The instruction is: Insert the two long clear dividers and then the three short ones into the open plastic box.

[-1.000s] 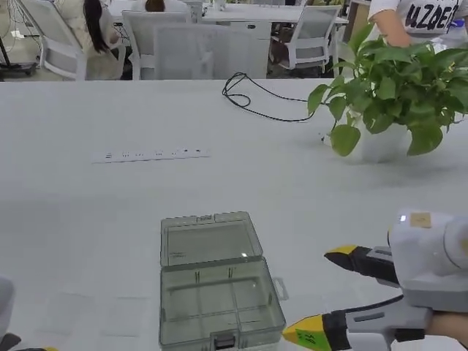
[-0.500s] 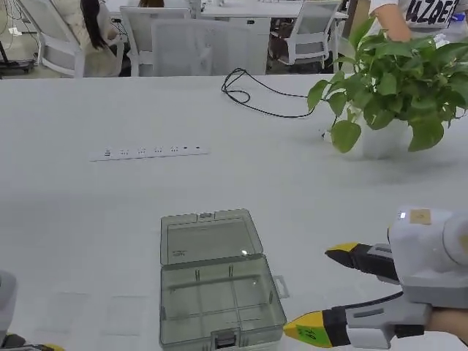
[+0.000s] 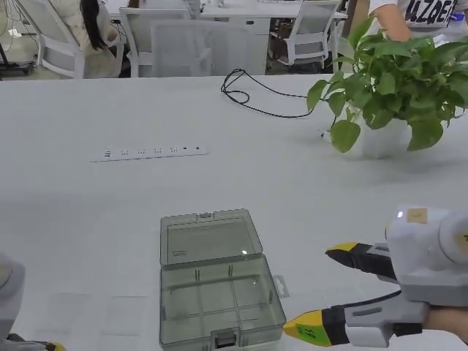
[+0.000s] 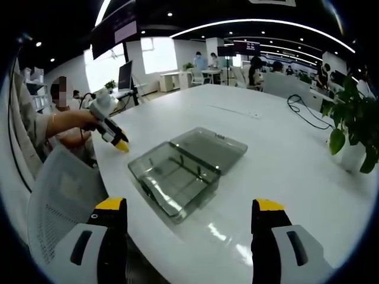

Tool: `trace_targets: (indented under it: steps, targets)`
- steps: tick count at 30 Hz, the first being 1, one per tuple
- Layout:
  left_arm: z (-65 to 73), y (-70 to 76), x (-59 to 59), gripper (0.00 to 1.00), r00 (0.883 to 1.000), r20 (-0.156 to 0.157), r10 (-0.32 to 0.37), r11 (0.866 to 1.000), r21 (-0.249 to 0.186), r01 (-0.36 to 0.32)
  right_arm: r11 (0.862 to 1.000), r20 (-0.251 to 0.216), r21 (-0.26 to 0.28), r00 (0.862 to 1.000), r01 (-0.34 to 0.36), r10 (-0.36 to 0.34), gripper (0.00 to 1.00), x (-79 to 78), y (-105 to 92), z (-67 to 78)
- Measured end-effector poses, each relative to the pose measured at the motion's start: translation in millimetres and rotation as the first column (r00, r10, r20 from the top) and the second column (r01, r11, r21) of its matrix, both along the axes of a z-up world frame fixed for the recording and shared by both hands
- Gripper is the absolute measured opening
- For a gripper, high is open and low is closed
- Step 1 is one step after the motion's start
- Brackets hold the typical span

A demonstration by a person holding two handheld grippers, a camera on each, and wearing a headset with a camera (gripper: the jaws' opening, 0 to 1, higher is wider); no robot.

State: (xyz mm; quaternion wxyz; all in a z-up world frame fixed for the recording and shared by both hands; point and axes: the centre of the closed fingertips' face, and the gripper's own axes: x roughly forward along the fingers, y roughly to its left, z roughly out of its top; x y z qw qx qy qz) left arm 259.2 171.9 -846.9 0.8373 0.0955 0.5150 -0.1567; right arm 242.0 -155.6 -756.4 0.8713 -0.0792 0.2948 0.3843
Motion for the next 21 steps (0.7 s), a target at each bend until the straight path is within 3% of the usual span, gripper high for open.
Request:
trace_targets:
  steps: [13, 18, 21]
  targets:
    - [1.5, 2.2, -3.0, 0.31, 0.999, -0.013, 0.046, 0.999, -0.025, -0.047, 1.0, -0.023, -0.006, 1.0, 0.011, -0.011, 0.86, -1.8, 0.6, -4.5]
    - [2.2, 2.1, -6.9, 0.3, 0.998, -0.002, 0.065, 0.997, -0.036, -0.065, 0.998, -0.044, 0.037, 0.998, 0.042, -0.041, 0.83, -0.7, 4.7, -1.9]
    - [4.6, -2.6, -9.7, 0.3, 0.997, 0.014, 0.08, 0.995, -0.065, -0.079, 0.997, -0.058, 0.062, 0.997, 0.053, -0.05, 0.79, -0.4, 8.4, -1.4]
